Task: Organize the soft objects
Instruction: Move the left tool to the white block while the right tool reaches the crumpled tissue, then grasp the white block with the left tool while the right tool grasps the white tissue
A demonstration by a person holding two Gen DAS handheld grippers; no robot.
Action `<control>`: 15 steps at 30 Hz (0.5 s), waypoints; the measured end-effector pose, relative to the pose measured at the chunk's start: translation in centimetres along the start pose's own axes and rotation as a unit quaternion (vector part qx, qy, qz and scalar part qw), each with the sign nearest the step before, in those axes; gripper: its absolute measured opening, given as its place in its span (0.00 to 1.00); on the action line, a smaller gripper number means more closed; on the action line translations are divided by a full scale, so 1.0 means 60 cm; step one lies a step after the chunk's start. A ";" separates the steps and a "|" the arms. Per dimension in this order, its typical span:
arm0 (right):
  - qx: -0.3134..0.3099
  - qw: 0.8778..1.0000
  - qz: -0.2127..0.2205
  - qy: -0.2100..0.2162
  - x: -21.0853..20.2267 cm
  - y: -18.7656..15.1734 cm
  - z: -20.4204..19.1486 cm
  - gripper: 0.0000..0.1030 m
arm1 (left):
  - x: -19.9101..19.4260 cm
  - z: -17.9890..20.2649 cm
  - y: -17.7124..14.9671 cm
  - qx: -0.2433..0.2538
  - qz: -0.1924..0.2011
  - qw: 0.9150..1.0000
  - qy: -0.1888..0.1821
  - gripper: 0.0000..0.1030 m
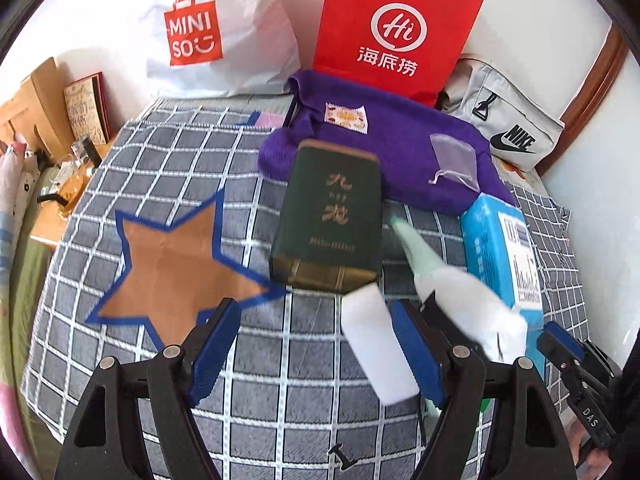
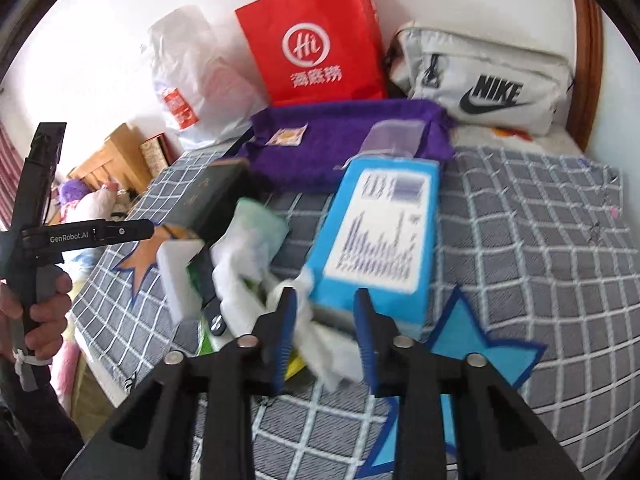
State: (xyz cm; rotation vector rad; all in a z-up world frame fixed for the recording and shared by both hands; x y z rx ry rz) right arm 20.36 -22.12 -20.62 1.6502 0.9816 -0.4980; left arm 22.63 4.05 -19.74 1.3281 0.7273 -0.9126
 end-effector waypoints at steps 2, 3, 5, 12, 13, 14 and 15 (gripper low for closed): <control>-0.002 1.000 0.001 0.007 0.007 -0.009 -0.007 0.28 | 0.003 -0.002 -0.014 -0.002 -0.001 1.000 -0.004 0.75; -0.002 1.000 0.000 0.011 0.011 -0.011 -0.009 0.28 | 0.006 -0.002 -0.020 -0.003 -0.003 1.000 -0.007 0.75; 0.002 1.000 -0.005 0.018 0.021 -0.014 -0.015 0.28 | 0.010 -0.003 -0.030 -0.006 -0.009 1.000 -0.014 0.75; 0.005 1.000 -0.016 0.019 0.054 -0.014 -0.027 0.29 | 0.019 -0.005 -0.044 -0.010 -0.016 1.000 -0.021 0.75; 0.001 1.000 -0.014 0.019 0.055 -0.015 -0.030 0.30 | 0.020 -0.003 -0.043 -0.010 -0.015 0.999 -0.026 0.75; -0.006 1.000 -0.011 0.016 0.055 -0.017 -0.033 0.30 | 0.021 -0.001 -0.043 -0.011 -0.015 0.999 -0.030 0.75; -0.012 1.000 -0.011 0.012 0.056 -0.018 -0.034 0.28 | 0.024 0.004 -0.042 -0.009 -0.016 0.999 -0.034 0.75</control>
Point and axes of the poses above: each gripper's, at about its wrist camera, not at the fingertips, and x roughly the way its jaws point, z to its right, y to its top, the point moved 6 cm from there along x, roughly the way its jaws point, and after that the axes turned 5 degrees about x, right-handed, at the moved point
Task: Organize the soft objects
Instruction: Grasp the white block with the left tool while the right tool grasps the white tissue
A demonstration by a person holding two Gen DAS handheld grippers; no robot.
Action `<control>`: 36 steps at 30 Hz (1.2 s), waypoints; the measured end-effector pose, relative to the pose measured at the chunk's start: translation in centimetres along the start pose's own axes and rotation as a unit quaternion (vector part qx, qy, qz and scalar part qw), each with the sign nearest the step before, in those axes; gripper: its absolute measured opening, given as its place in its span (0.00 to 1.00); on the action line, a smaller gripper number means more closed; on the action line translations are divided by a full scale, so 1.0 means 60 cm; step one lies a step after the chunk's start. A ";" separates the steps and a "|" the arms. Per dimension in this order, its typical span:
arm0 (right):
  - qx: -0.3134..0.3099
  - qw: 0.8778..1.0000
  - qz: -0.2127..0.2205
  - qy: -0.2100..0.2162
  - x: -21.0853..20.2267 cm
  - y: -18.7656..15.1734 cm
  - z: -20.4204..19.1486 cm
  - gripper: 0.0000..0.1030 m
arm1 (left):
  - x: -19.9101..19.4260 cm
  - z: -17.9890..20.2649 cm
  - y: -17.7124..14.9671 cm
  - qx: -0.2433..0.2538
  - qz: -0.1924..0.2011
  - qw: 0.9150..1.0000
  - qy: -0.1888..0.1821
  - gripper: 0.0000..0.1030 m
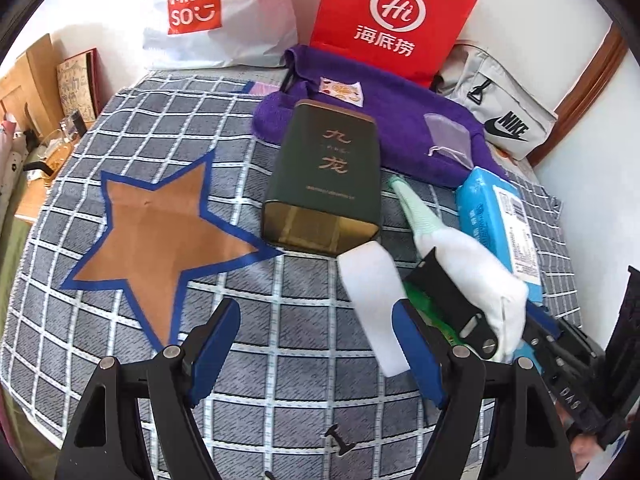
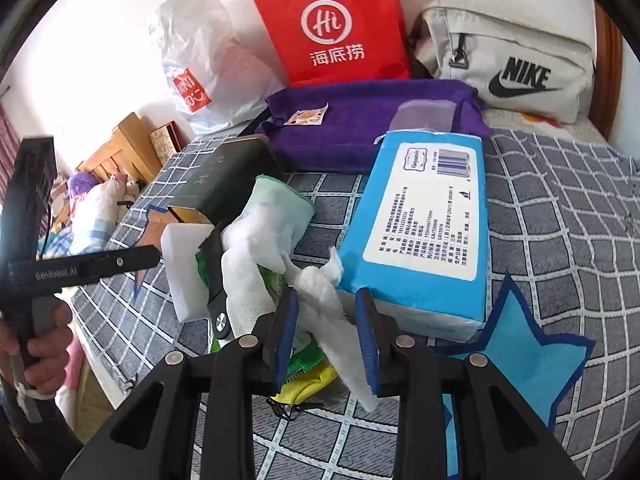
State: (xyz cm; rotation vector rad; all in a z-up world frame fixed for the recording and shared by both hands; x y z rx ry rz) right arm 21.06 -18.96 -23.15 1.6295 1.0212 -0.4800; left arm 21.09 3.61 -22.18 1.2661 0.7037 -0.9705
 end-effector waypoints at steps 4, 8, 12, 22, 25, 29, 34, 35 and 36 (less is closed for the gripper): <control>-0.006 1.000 0.004 0.003 -0.004 -0.002 0.000 0.15 | 0.024 0.015 0.001 0.004 -0.011 1.000 -0.012 0.75; -0.005 1.000 0.018 -0.002 -0.024 -0.005 0.006 0.15 | 0.032 0.022 0.002 -0.004 -0.003 0.999 -0.034 0.75; -0.001 1.000 0.027 -0.007 -0.051 -0.006 0.016 0.15 | 0.033 0.029 0.005 0.001 0.002 0.999 -0.042 0.74; 0.013 0.999 0.029 -0.034 -0.088 -0.036 0.058 0.15 | 0.018 0.034 0.003 0.012 0.018 0.997 -0.069 0.26; 0.023 0.999 0.024 -0.036 -0.085 -0.047 0.070 0.15 | 0.009 0.029 0.001 0.013 0.022 0.998 -0.065 0.19; 0.027 0.999 0.018 -0.034 -0.080 -0.057 0.075 0.15 | 0.011 0.022 -0.004 0.008 0.005 0.998 -0.060 0.19; 0.023 0.999 0.016 -0.031 -0.078 -0.060 0.072 0.15 | 0.017 0.024 -0.008 -0.006 -0.012 0.996 -0.084 0.32; 0.023 0.999 0.017 -0.030 -0.079 -0.060 0.071 0.15 | 0.017 0.026 -0.007 -0.007 -0.011 0.996 -0.084 0.45; 0.023 0.999 0.017 -0.029 -0.078 -0.060 0.071 0.15 | 0.018 0.029 -0.004 -0.007 -0.008 0.997 -0.080 0.51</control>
Point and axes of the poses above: each gripper's, at about its wrist camera, not at the fingertips, and x roughly the way its jaws point, z to its right, y to its top, the point moved 6 cm from there along x, roughly the way its jaws point, and after that the axes turned 5 degrees about x, right-handed, at the moved point
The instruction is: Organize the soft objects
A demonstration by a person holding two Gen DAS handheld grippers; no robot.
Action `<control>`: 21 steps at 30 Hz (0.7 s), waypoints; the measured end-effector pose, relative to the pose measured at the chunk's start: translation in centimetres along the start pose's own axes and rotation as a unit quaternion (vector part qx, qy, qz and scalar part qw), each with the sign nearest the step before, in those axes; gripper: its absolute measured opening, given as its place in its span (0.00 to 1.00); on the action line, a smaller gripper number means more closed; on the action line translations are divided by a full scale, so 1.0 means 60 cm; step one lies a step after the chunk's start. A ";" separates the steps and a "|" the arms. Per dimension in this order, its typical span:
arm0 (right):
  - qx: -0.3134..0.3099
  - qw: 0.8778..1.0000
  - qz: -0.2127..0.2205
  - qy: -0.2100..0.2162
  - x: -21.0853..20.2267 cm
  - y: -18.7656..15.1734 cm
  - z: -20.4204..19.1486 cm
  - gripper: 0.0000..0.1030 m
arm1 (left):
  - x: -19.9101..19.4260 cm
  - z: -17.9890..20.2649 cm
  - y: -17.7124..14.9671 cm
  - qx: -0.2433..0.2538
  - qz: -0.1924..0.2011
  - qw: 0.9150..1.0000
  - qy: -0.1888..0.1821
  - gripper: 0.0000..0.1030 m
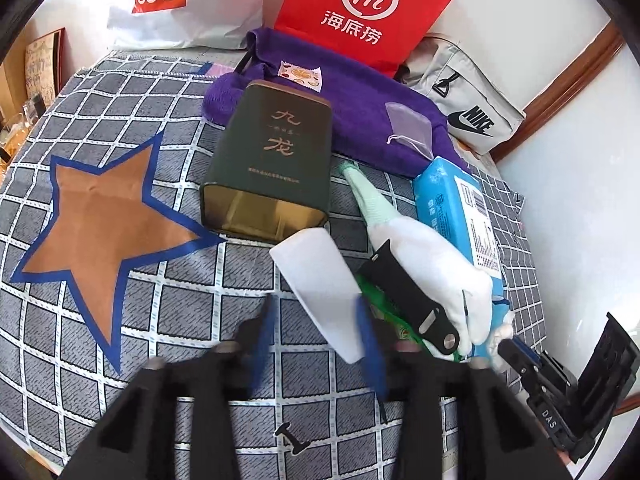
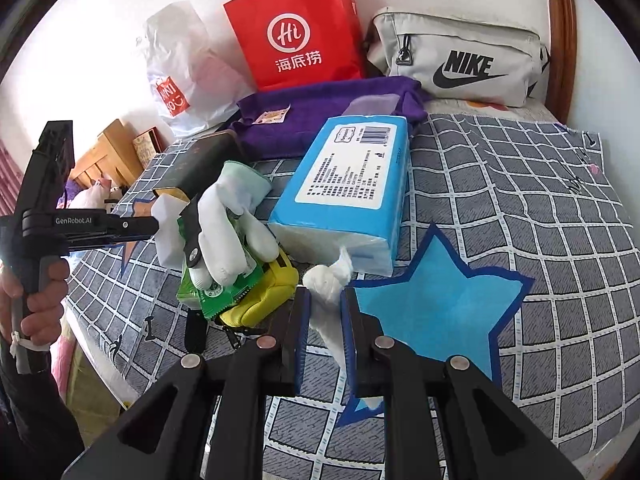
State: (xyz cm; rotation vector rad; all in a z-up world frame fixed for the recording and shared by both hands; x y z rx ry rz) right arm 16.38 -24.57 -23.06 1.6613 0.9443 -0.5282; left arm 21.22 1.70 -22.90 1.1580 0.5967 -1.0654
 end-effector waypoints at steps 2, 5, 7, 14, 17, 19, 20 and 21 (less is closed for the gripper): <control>-0.002 1.000 -0.002 -0.002 0.003 -0.002 0.001 0.15 | 0.002 0.004 0.003 0.002 0.006 1.000 0.004 0.56; -0.016 1.000 -0.011 -0.019 0.013 -0.011 0.003 0.15 | 0.014 0.008 0.010 -0.003 -0.002 1.000 0.010 0.56; -0.017 1.000 -0.015 -0.020 0.021 -0.016 0.006 0.16 | 0.026 0.008 0.013 -0.005 -0.007 1.000 0.023 0.56; -0.036 0.998 -0.030 -0.036 0.057 -0.035 0.007 0.23 | 0.029 -0.006 0.019 -0.027 0.008 1.000 0.006 0.36; -0.032 0.998 -0.037 -0.034 0.069 -0.039 0.013 0.51 | 0.008 -0.011 0.020 -0.016 0.015 0.999 0.024 0.36; -0.035 0.998 -0.028 -0.040 0.073 -0.038 0.014 0.51 | -0.006 -0.014 0.020 -0.016 0.020 0.999 0.023 0.36; -0.035 0.998 -0.023 -0.041 0.075 -0.036 0.014 0.51 | -0.010 -0.017 0.021 -0.016 0.021 0.999 0.024 0.36; -0.035 0.998 -0.023 -0.045 0.077 -0.036 0.014 0.47 | -0.017 -0.020 0.021 -0.018 0.024 0.999 0.027 0.36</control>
Point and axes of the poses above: each gripper's, at about its wrist camera, not at the fingertips, and x roughly the way its jaws point, z to its right, y to its top, the point moved 6 cm from there along x, roughly the way its jaws point, and after that the axes turned 5 degrees about x, right-handed, at the moved point
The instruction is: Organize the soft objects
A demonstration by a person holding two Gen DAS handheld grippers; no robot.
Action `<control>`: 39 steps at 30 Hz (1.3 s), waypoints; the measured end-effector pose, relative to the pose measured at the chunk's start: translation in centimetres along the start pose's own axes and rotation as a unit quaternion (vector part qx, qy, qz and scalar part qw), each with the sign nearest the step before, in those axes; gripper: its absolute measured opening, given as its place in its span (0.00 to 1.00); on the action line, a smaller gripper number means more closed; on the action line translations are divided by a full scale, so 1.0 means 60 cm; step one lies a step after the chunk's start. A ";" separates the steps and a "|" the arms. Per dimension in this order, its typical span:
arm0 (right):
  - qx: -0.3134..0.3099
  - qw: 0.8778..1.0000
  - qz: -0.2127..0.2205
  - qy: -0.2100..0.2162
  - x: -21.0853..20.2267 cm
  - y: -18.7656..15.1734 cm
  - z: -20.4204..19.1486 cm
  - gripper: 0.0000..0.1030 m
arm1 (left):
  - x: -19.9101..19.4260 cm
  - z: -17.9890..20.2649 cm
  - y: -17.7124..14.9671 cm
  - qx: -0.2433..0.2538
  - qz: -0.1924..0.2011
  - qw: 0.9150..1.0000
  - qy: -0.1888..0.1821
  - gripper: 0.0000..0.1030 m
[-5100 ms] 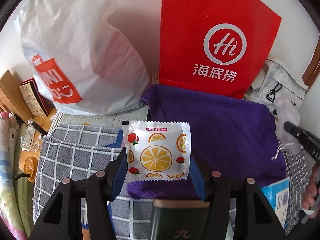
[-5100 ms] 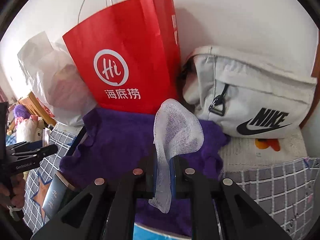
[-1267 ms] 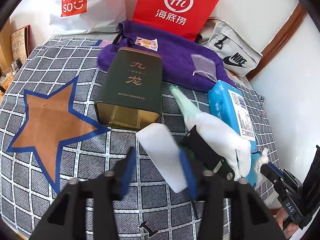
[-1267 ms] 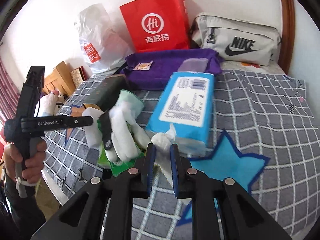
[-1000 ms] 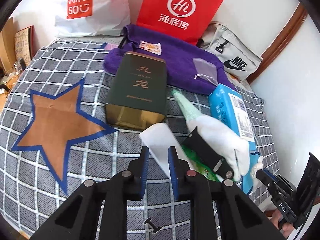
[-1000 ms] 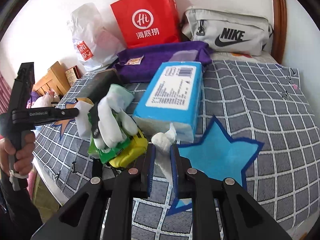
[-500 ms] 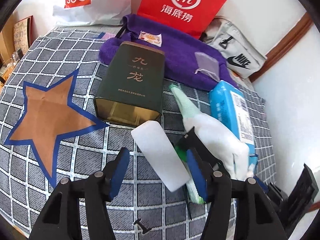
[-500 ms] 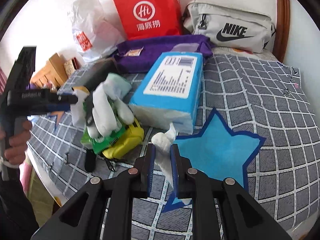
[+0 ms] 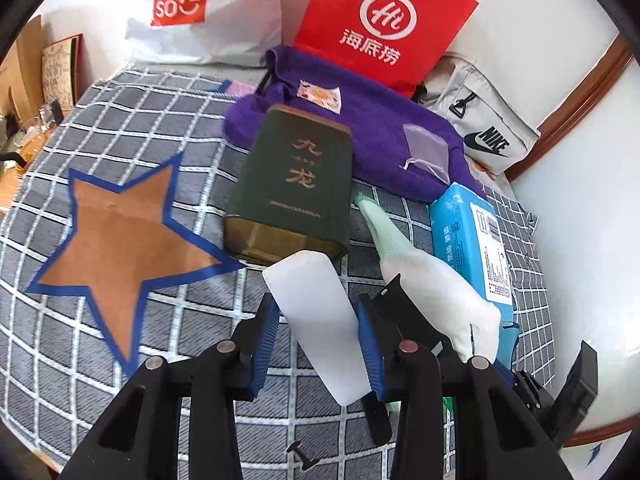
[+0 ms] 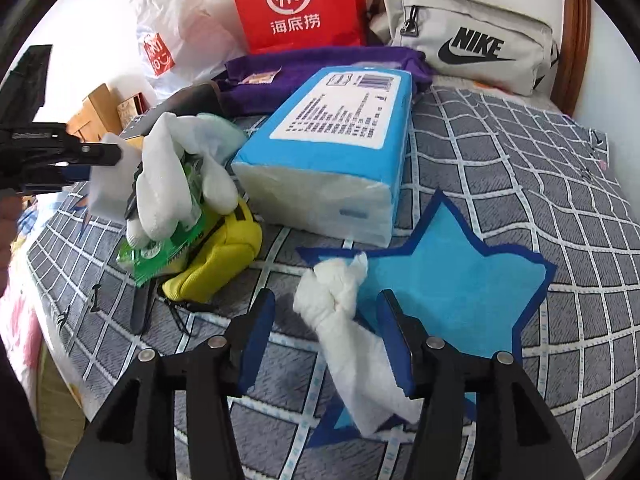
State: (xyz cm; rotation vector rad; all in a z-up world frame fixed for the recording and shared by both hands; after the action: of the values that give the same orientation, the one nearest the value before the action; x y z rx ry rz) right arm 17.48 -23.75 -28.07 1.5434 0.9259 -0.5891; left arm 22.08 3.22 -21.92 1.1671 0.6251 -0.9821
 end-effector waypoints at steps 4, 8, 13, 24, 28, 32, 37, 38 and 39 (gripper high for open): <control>-0.004 1.000 0.000 -0.009 0.000 0.007 -0.002 0.19 | -0.016 -0.014 0.002 -0.006 0.007 1.000 0.010 0.36; -0.012 1.000 0.013 -0.007 -0.026 0.017 -0.008 0.19 | -0.033 -0.024 0.003 -0.014 0.015 1.000 0.011 0.36; -0.010 0.999 0.032 0.006 -0.067 0.037 -0.020 0.20 | -0.057 -0.025 0.005 -0.013 0.025 1.000 0.009 0.36; 0.005 0.996 0.090 0.019 -0.161 0.108 -0.032 0.20 | -0.111 -0.024 0.028 -0.013 0.061 0.998 0.025 0.36; 0.019 0.995 0.098 0.019 -0.175 0.136 -0.031 0.20 | -0.122 -0.018 0.039 -0.008 0.067 0.997 0.033 0.36; 0.014 0.994 0.106 0.021 -0.186 0.162 -0.040 0.20 | -0.132 -0.011 0.056 -0.005 0.073 0.997 0.035 0.36; 0.005 0.993 0.117 0.024 -0.197 0.195 -0.051 0.20 | -0.139 -0.003 0.082 -0.007 0.082 0.996 0.035 0.36; 0.004 0.993 0.119 0.024 -0.198 0.202 -0.052 0.20 | -0.139 0.000 0.087 -0.005 0.082 0.996 0.036 0.36; 0.003 0.992 0.121 0.025 -0.200 0.210 -0.054 0.20 | -0.140 0.003 0.093 -0.004 0.083 0.996 0.037 0.36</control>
State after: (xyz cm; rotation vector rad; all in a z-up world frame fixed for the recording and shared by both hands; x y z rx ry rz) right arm 20.71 -23.40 -10.67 1.6532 0.7594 -0.3814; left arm 23.12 6.05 -12.28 1.2325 0.5793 -0.7974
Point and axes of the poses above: each gripper's, at about its wrist camera, not at the fingertips, and x roughly the way its jaws point, z to its right, y to its top, the point moved 6 cm from there along x, roughly the way its jaws point, and after that the axes turned 5 degrees about x, right-handed, at the moved point
